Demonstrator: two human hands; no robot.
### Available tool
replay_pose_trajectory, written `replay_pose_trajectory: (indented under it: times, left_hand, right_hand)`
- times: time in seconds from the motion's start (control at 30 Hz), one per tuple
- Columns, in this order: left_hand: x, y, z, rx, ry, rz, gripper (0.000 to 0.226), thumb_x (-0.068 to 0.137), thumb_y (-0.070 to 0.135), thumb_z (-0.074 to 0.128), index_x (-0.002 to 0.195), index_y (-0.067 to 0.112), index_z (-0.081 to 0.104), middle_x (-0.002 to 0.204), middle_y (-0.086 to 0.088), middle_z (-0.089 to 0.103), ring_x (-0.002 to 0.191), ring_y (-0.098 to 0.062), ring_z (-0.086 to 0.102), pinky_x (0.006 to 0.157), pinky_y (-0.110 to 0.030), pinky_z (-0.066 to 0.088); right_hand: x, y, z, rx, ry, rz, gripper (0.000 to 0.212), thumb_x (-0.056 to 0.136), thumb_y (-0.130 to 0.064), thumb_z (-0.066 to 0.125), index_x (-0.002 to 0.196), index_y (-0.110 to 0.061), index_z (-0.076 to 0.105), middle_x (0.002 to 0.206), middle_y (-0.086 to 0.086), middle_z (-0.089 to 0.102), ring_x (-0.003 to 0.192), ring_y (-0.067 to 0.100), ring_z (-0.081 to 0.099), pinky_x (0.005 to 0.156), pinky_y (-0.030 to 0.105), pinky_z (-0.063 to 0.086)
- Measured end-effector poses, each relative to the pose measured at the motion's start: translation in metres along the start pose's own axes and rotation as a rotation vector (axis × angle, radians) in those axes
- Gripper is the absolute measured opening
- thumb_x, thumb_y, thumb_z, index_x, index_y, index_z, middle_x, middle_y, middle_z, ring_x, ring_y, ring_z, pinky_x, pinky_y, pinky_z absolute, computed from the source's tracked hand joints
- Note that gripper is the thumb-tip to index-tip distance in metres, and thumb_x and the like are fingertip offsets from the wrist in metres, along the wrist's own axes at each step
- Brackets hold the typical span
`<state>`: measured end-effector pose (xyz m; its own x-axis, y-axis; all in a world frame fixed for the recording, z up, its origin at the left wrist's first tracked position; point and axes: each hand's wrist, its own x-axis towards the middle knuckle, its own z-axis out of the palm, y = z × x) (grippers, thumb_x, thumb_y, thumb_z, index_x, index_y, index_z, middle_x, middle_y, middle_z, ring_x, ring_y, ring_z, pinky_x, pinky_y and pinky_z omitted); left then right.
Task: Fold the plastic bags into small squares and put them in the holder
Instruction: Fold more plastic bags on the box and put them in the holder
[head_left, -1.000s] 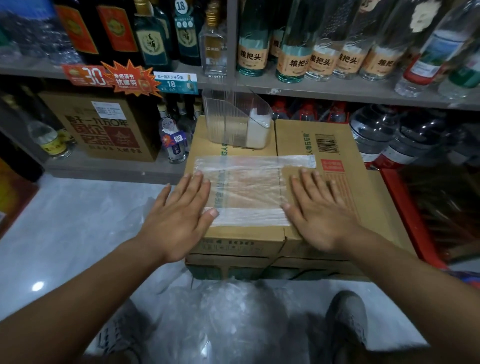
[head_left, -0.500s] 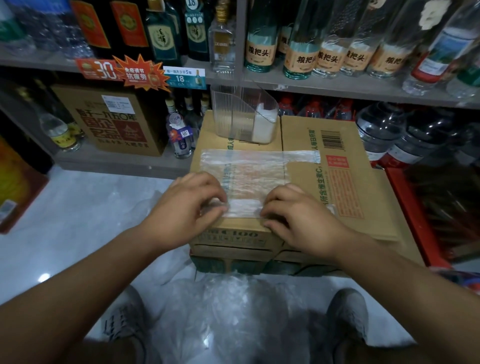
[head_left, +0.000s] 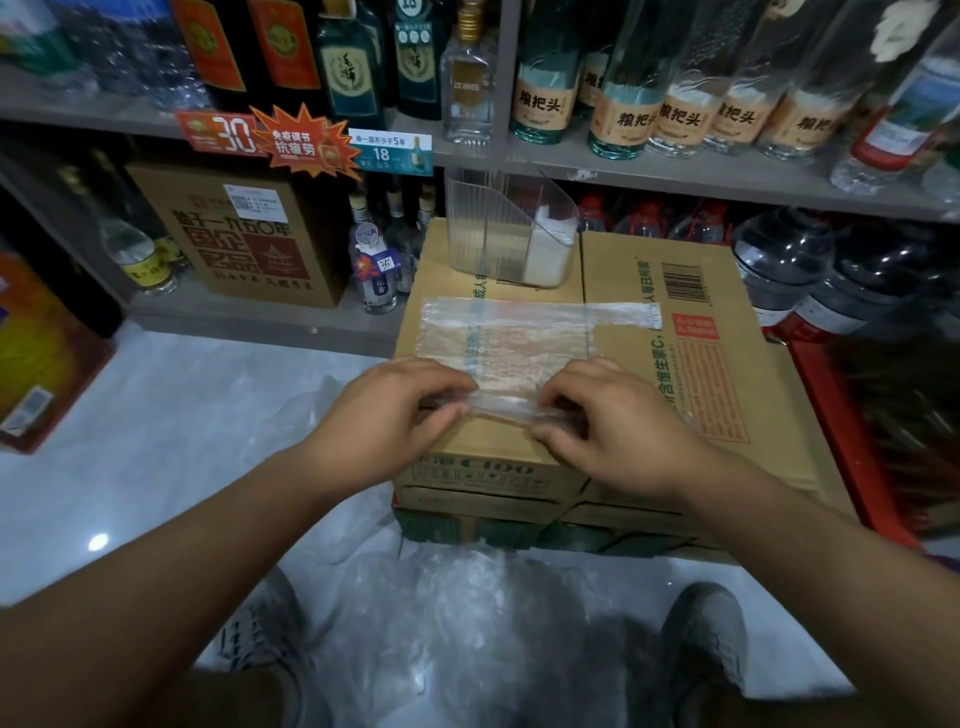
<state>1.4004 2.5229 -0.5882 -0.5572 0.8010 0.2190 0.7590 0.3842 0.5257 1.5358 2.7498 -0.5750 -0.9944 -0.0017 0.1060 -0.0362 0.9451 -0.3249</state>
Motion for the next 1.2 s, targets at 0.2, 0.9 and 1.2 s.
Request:
replay_pose_trajectory:
  times: [0.2, 0.9, 1.2]
  left_hand:
    - [0.003, 0.006, -0.002, -0.118, 0.017, -0.135, 0.022, 0.095, 0.03, 0.068, 0.117, 0.03, 0.073, 0.109, 0.016, 0.072, 0.1, 0.001, 0.062, 0.09, -0.028, 0.053]
    - [0.04, 0.002, -0.005, -0.314, 0.154, -0.582, 0.041, 0.089, 0.05, 0.07, 0.118, 0.03, 0.05, 0.095, 0.012, 0.069, 0.089, -0.009, 0.067, 0.079, -0.033, 0.054]
    - [0.043, -0.007, -0.008, 0.014, 0.166, -0.487, 0.069, 0.089, 0.034, 0.07, 0.148, 0.018, 0.038, 0.144, -0.007, 0.046, 0.136, -0.029, 0.039, 0.109, -0.045, 0.038]
  right_hand:
    - [-0.001, -0.003, 0.002, -0.111, 0.063, -0.046, 0.013, 0.093, -0.028, 0.067, 0.101, -0.019, 0.071, 0.094, -0.002, 0.067, 0.092, 0.023, 0.059, 0.075, 0.031, 0.044]
    - [0.076, 0.014, -0.032, -0.083, 0.023, 0.136, 0.021, 0.101, -0.029, 0.053, 0.108, -0.022, 0.072, 0.107, 0.002, 0.069, 0.102, 0.026, 0.06, 0.085, 0.039, 0.05]
    - [0.092, 0.024, -0.006, -0.036, 0.0, 0.179, 0.021, 0.097, -0.031, 0.062, 0.115, -0.025, 0.071, 0.108, 0.003, 0.06, 0.109, 0.027, 0.052, 0.095, 0.04, 0.043]
